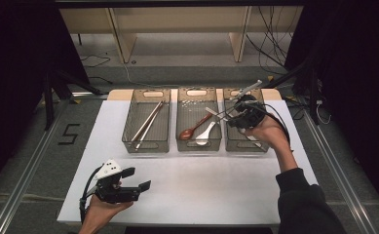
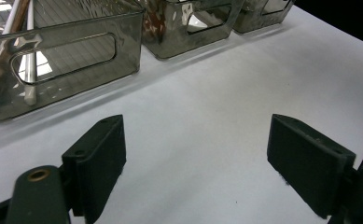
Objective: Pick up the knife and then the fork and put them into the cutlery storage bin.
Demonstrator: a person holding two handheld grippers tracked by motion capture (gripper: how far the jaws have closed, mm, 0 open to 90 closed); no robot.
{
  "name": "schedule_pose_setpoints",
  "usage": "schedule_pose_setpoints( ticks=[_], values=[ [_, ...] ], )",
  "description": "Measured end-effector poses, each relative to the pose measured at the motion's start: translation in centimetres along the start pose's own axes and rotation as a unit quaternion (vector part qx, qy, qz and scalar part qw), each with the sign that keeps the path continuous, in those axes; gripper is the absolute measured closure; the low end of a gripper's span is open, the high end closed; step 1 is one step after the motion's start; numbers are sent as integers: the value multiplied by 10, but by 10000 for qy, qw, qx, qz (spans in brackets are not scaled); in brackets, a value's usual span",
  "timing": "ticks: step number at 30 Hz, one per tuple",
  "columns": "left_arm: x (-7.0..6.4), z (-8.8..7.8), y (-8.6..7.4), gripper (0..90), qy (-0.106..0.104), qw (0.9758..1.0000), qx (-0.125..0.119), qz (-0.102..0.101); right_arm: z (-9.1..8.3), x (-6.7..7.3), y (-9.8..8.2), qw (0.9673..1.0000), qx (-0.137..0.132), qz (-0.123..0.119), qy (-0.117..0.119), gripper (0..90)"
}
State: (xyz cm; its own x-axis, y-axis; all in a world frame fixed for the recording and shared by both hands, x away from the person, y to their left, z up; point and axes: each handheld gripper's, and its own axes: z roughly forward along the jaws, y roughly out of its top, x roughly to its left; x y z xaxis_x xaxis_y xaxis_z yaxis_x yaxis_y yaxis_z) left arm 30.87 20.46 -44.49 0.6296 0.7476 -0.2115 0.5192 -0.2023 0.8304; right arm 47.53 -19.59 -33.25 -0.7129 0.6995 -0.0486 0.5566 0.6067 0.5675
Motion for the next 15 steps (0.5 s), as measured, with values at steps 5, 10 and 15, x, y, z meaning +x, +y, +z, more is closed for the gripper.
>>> schedule_pose_setpoints(
  ticks=[5,10,15],
  values=[
    [0,0,0,192,-1,10000,4,-6,1,-20,-5,9994,104,258,-187,854],
    [0,0,0,192,-2,10000,0,-15,5,-36,-10,9979,246,508,-333,853],
    [1,0,0,192,0,10000,-28,4,9,-49,-13,9961,341,692,-430,853]
  ],
)
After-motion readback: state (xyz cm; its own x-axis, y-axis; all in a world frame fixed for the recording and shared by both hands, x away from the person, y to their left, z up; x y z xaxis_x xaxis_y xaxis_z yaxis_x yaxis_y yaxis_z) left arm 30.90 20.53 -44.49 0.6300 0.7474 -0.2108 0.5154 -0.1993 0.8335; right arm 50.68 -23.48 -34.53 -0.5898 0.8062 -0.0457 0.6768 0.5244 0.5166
